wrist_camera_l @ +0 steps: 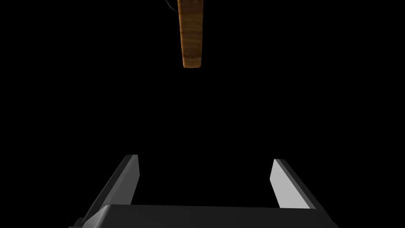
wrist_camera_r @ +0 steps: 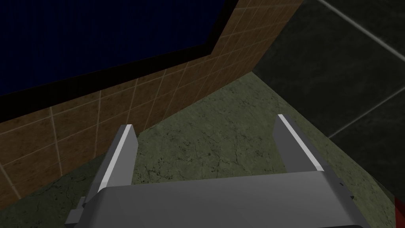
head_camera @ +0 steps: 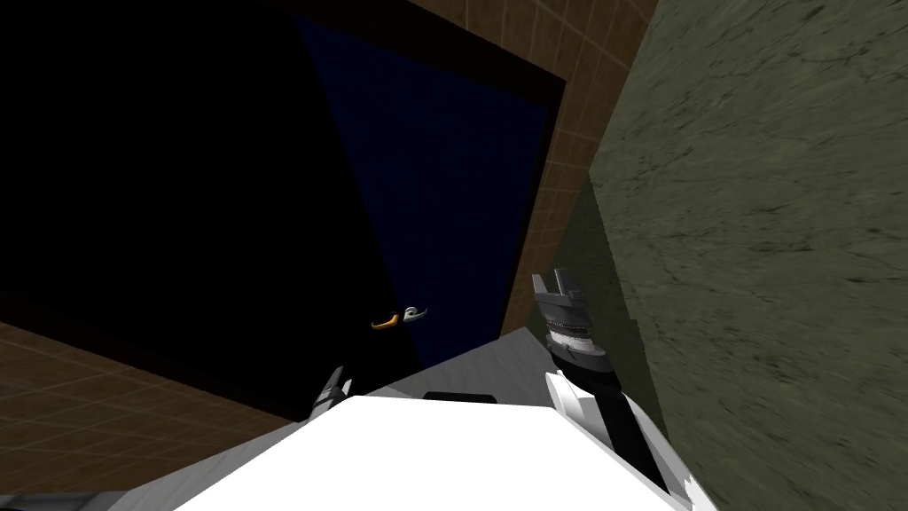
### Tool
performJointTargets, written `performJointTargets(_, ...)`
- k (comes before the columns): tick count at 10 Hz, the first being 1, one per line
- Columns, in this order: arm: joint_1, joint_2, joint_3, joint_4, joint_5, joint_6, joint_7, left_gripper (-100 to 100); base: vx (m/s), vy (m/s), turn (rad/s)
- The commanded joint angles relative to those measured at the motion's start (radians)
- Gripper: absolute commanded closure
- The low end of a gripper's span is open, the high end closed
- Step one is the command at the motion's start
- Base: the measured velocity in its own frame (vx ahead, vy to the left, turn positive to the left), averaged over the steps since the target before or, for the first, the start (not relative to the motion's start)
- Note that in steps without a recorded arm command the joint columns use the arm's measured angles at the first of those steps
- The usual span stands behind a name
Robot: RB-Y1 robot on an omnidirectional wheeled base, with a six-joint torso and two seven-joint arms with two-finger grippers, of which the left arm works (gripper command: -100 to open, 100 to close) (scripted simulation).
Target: Pull the door open
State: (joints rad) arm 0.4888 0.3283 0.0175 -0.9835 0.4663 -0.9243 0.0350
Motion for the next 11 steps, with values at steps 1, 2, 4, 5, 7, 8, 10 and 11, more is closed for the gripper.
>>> performJointTargets(1, -0.003, 0.014, 0.030, 0.022, 0.015, 0.011, 0.009, -100, 0.061, 0.047, -0.083)
performJointTargets(2, -0.013, 0.019, 0.039, 0.039, 0.019, 0.009, 0.018, -100, 0.115, 0.074, -0.106)
performJointTargets(4, -0.045, 0.019, 0.037, 0.051, 0.016, 0.005, 0.030, -100, 0.154, 0.093, -0.132)
performJointTargets(5, -0.064, 0.013, 0.027, 0.048, 0.011, 0.003, 0.034, -100, 0.186, 0.085, -0.234)
performJointTargets(7, -0.100, -0.001, 0.004, 0.034, -0.002, 0.001, 0.036, -100, 0.237, -0.047, -0.211)
performJointTargets(8, -0.078, 0.003, 0.011, 0.024, 0.002, 0.004, 0.035, -100, 0.112, -0.037, -0.024)
performJointTargets(10, -0.078, 0.003, 0.011, 0.024, 0.002, 0.004, 0.035, 100, -0.027, 0.008, 0.009)
performJointTargets(11, -0.078, 0.003, 0.011, 0.024, 0.002, 0.004, 0.035, 100, -0.031, 0.007, -0.025)
